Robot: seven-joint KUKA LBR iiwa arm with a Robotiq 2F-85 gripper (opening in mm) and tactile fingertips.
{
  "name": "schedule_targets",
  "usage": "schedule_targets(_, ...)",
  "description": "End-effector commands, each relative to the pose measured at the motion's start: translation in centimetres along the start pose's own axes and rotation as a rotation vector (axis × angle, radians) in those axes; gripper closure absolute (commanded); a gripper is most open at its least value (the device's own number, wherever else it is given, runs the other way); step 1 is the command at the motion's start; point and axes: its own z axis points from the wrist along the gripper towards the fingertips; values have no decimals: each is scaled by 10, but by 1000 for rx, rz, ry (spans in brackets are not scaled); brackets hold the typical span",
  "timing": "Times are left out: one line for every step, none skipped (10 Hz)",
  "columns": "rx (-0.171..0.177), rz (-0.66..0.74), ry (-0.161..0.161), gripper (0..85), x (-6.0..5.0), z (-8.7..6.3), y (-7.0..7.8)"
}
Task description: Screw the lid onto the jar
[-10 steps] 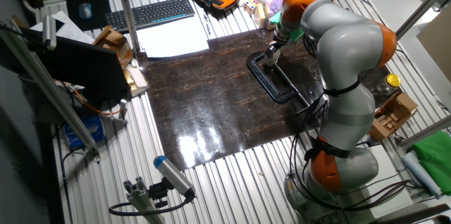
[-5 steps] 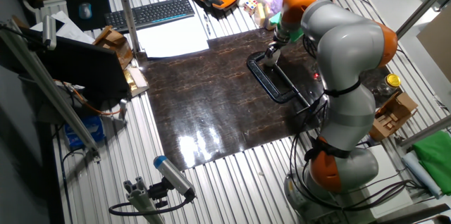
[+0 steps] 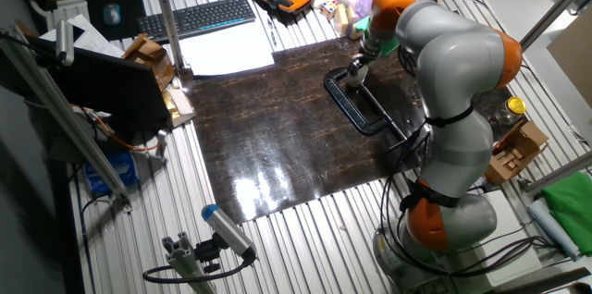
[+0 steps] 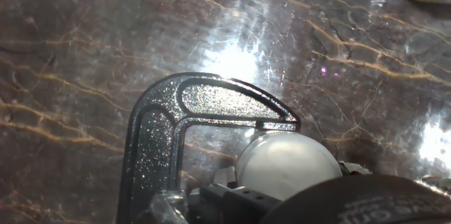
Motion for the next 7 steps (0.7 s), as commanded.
schedule_targets(2, 18, 1, 157, 0, 0, 0)
schedule_targets(3, 39, 3, 157, 0, 0, 0)
schedule_targets(6, 65, 7, 157, 0, 0, 0)
schedule_targets(5, 92, 10, 157, 0, 0, 0)
schedule_targets(9, 113, 12, 157, 0, 0, 0)
schedule_targets(13, 141, 15, 157, 0, 0, 0)
schedule_targets(13, 167, 16, 157, 0, -1, 0)
